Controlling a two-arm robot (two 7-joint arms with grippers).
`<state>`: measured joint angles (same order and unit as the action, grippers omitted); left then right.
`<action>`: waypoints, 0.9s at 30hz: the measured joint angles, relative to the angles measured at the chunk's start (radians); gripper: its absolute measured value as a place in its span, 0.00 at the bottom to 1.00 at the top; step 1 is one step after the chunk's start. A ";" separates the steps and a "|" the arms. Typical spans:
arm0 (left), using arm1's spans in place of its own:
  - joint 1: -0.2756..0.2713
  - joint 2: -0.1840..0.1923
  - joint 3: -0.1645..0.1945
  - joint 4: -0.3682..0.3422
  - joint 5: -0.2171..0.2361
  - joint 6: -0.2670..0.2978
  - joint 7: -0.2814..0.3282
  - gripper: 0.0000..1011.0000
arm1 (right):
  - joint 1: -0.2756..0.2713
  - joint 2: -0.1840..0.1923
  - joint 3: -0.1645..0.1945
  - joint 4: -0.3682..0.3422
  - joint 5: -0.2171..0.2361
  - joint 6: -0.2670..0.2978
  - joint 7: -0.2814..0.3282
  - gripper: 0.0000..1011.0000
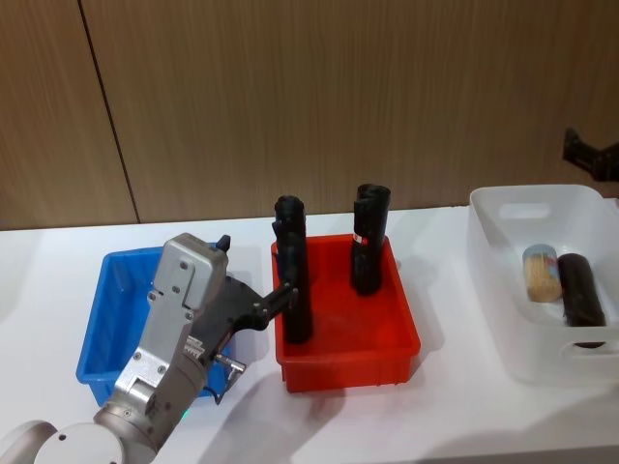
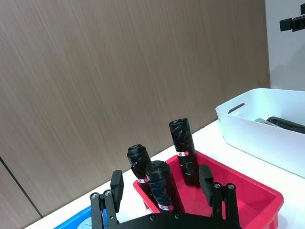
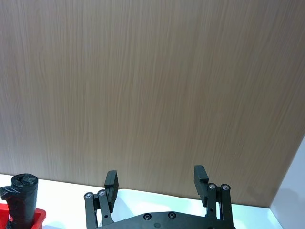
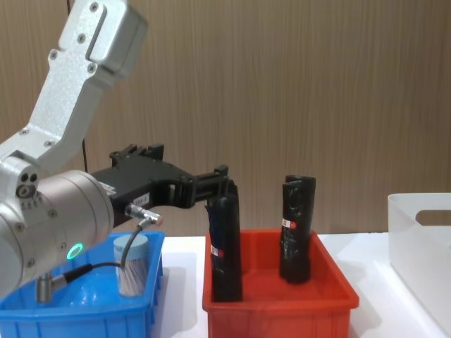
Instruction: Pick the cotton swabs from the blue box and place them into the white box.
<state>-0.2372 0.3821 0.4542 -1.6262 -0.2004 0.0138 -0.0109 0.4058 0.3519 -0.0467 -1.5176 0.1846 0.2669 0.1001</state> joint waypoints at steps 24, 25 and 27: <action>0.000 0.000 0.000 0.000 0.000 0.000 0.000 0.99 | 0.000 0.000 0.000 0.000 0.000 0.000 0.000 0.99; 0.000 0.000 0.000 0.000 0.000 0.000 0.000 0.99 | 0.000 0.000 0.000 0.000 0.000 0.000 0.000 0.99; 0.000 0.000 0.000 0.000 0.000 0.000 0.000 0.99 | 0.000 0.000 0.000 0.000 0.000 0.000 0.000 0.99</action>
